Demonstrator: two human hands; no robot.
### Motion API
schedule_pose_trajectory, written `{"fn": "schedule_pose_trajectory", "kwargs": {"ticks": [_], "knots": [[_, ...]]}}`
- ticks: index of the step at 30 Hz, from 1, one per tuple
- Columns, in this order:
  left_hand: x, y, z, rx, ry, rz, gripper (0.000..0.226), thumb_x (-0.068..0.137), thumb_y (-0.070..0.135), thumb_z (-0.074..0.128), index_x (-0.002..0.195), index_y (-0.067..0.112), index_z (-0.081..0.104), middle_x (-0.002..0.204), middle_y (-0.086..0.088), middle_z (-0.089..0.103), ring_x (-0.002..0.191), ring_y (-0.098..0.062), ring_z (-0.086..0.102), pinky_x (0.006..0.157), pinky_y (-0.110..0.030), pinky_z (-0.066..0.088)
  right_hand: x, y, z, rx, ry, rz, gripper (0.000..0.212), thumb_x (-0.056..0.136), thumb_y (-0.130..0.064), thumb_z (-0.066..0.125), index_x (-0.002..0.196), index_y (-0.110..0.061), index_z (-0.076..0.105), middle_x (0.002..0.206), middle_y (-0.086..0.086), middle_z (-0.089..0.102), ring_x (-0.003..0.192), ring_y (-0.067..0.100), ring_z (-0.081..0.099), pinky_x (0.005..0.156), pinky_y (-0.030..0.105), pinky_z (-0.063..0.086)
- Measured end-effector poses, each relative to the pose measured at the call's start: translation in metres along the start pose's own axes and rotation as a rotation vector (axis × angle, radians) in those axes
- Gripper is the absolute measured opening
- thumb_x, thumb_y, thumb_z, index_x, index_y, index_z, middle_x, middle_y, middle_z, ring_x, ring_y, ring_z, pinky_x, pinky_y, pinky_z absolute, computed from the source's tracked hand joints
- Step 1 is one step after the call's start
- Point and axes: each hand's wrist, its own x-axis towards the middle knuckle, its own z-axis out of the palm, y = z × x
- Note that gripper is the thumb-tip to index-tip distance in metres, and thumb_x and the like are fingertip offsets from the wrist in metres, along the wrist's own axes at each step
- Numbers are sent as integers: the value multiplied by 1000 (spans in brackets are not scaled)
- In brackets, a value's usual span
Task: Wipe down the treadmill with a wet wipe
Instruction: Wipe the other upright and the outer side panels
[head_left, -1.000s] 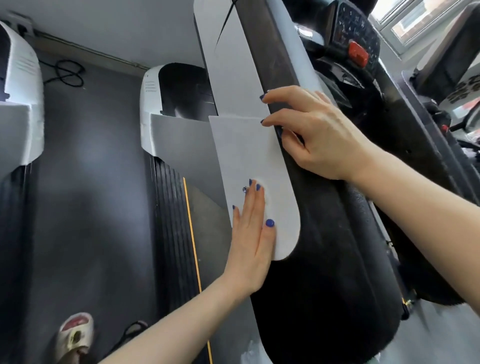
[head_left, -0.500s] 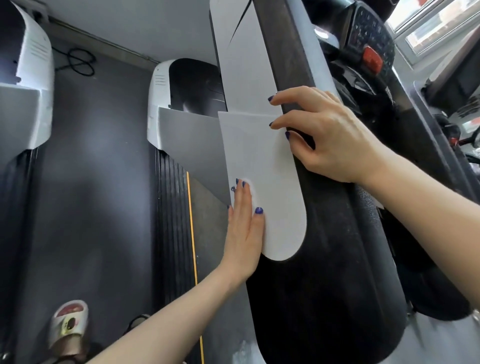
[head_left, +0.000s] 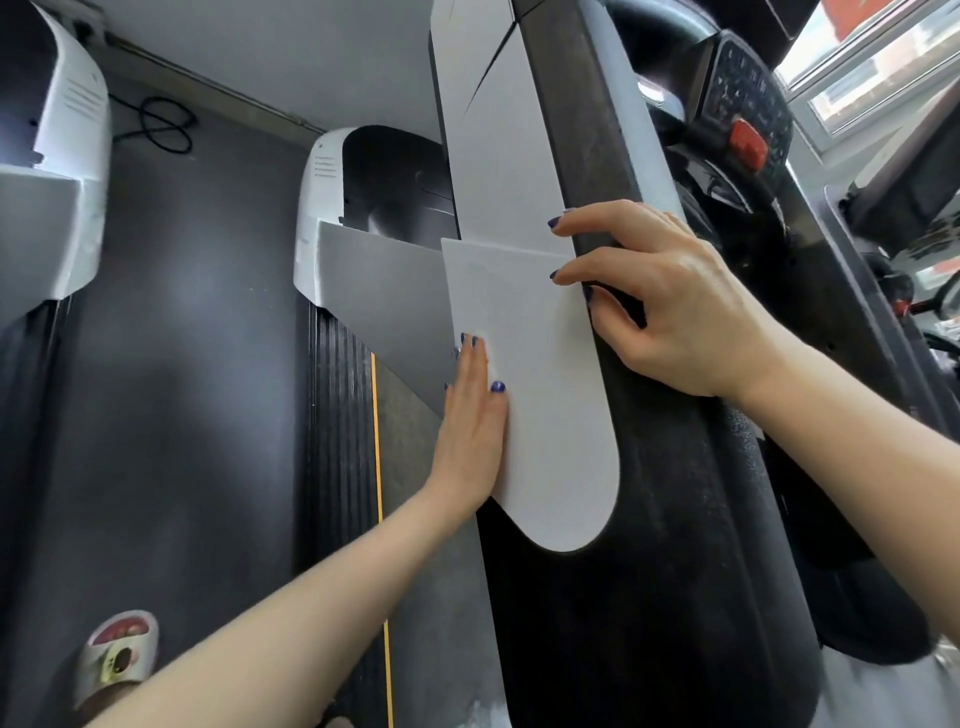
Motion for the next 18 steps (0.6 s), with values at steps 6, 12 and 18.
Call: {"fn": "schedule_pose_trajectory", "kwargs": {"ticks": [6, 12, 18], "knots": [[-44, -15, 10, -5, -71, 96, 61, 100, 52, 22, 151, 41, -8, 165, 22, -9, 149, 10, -11, 128, -39, -2, -1, 1, 1, 15, 20, -11, 26, 88, -1, 54, 104, -5, 74, 133, 13, 60, 119, 31, 60, 99, 48, 46], [0, 16, 3, 19, -16, 93, 63, 101, 41, 22, 156, 30, -7, 167, 14, -9, 152, 3, -11, 127, -40, -4, -1, 1, 2, 26, 31, 6, 27, 88, -1, 53, 104, -5, 75, 133, 12, 60, 120, 32, 60, 101, 48, 45], [-44, 11, 16, 54, -87, 204, 59, 101, 50, 19, 153, 41, -10, 166, 19, -14, 150, 6, -16, 126, -36, -9, -2, 0, 0, 15, 24, 18, 28, 90, -6, 51, 103, -7, 75, 134, 11, 60, 122, 29, 59, 101, 49, 46]]}}
